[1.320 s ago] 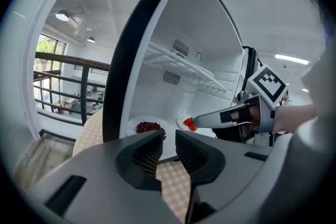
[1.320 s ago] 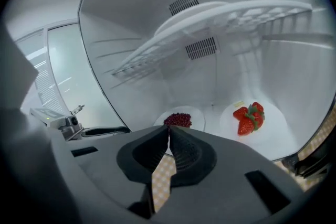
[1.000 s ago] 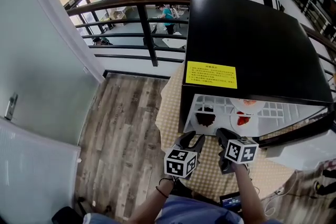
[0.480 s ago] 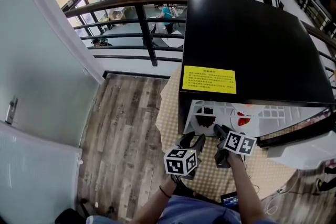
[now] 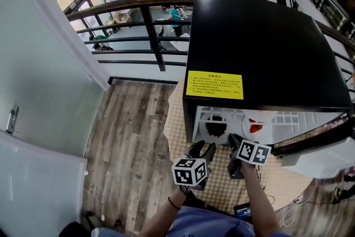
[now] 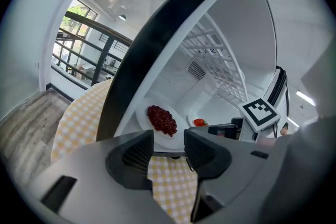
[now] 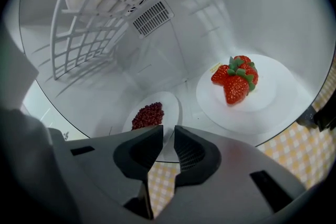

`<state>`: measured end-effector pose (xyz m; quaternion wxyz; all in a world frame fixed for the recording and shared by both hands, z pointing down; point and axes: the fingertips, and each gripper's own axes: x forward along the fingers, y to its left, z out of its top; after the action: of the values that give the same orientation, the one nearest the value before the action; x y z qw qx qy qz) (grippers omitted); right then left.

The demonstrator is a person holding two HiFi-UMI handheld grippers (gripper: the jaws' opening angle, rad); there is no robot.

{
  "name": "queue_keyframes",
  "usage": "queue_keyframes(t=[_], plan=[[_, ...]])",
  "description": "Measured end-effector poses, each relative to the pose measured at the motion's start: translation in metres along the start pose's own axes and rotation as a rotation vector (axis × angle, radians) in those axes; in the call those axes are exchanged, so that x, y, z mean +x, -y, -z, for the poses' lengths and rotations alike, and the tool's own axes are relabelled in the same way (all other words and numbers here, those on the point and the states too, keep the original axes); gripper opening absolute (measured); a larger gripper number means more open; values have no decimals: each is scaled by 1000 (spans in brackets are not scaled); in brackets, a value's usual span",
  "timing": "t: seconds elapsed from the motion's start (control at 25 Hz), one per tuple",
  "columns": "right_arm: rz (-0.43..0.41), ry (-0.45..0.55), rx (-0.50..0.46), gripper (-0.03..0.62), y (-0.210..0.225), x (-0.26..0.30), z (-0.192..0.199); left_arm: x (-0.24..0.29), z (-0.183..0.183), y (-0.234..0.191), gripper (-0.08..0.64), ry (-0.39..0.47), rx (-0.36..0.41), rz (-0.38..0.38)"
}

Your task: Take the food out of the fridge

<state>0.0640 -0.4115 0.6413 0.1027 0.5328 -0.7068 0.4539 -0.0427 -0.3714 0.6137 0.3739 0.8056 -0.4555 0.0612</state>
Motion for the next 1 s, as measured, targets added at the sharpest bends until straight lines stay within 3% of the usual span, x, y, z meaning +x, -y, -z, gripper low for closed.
queue_keyframes(t=[0.52, 0.88, 1.0], plan=[[-3, -42, 19, 60, 13, -22, 20, 8, 25, -16, 184, -44, -143, -31], [-13, -63, 30, 51, 16, -30, 33, 16, 38, -20, 179, -85, -110, -48], [-25, -55, 39, 52, 14, -36, 34, 12, 38, -16, 155, -77, -138, -21]])
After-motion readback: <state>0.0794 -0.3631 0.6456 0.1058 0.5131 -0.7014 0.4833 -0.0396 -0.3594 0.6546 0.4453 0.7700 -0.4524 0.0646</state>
